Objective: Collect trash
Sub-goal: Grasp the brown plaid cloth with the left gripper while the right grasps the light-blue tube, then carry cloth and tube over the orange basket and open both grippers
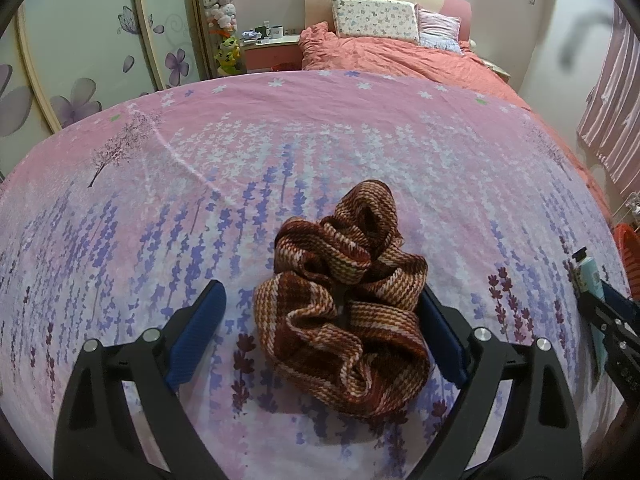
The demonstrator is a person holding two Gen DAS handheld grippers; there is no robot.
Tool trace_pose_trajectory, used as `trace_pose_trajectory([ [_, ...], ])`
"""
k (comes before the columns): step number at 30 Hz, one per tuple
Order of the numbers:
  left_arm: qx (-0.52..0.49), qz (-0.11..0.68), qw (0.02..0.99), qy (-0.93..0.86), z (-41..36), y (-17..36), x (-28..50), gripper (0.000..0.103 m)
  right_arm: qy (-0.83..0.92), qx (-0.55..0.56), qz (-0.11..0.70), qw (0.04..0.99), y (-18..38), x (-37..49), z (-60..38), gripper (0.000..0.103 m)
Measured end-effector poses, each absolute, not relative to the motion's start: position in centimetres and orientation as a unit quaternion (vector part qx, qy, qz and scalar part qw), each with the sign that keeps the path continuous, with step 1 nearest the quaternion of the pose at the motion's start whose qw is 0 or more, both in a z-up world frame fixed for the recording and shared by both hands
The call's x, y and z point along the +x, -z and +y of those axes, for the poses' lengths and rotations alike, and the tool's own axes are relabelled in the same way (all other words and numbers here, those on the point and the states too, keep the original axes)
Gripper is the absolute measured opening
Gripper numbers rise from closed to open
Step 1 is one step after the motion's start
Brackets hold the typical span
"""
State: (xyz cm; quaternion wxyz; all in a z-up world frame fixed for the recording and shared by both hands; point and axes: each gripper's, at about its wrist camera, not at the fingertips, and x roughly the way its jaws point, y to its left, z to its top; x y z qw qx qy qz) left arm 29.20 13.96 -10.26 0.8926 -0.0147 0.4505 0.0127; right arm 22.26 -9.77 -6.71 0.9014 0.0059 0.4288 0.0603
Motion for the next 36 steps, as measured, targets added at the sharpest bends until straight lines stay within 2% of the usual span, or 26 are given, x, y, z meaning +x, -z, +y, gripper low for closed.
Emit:
trace_pose_trajectory([
  [2, -0.027, 0.444, 0.896, 0.006, 14.2, 10.1, 29.0, 0.087, -0.055, -0.002, 0.428, 0.902, 6.7, 22.2, -9.5, 0.032],
  [4, -0.021, 0.440, 0.897, 0.023, 14.1, 10.0, 28.7, 0.080, -0.053, 0.002, 0.428, 0.902, 6.7, 22.1, -9.5, 0.034],
  [12, -0.011, 0.439, 0.897, 0.054, 12.6, 10.0, 29.1, 0.077, -0.066, 0.024, 0.427, 0.901, 6.7, 22.1, -10.6, 0.034],
  [14, -0.011, 0.435, 0.899, 0.051, 12.4, 9.9, 29.5, 0.059, -0.068, 0.026, 0.426, 0.902, 6.7, 22.2, -10.8, 0.030],
  [15, -0.010, 0.432, 0.900, 0.055, 12.2, 9.8, 29.6, 0.046, -0.067, 0.021, 0.426, 0.902, 6.7, 22.1, -10.7, 0.029],
  [16, -0.010, 0.431, 0.900, 0.059, 12.1, 9.8, 29.8, 0.040, -0.067, 0.016, 0.426, 0.902, 6.7, 22.1, -10.6, 0.029],
  [19, -0.008, 0.422, 0.904, 0.066, 11.9, 9.5, 29.5, 0.034, -0.076, 0.017, 0.421, 0.903, 6.5, 21.8, -10.4, 0.029],
  [28, -0.011, 0.399, 0.914, 0.077, 11.2, 6.9, 27.3, 0.032, -0.079, 0.037, 0.381, 0.921, 3.4, 19.0, -11.9, 0.029],
  [36, -0.008, 0.364, 0.924, 0.119, 6.9, 1.5, 23.5, 0.032, -0.054, 0.051, 0.325, 0.943, -1.9, 15.2, -16.2, 0.029],
])
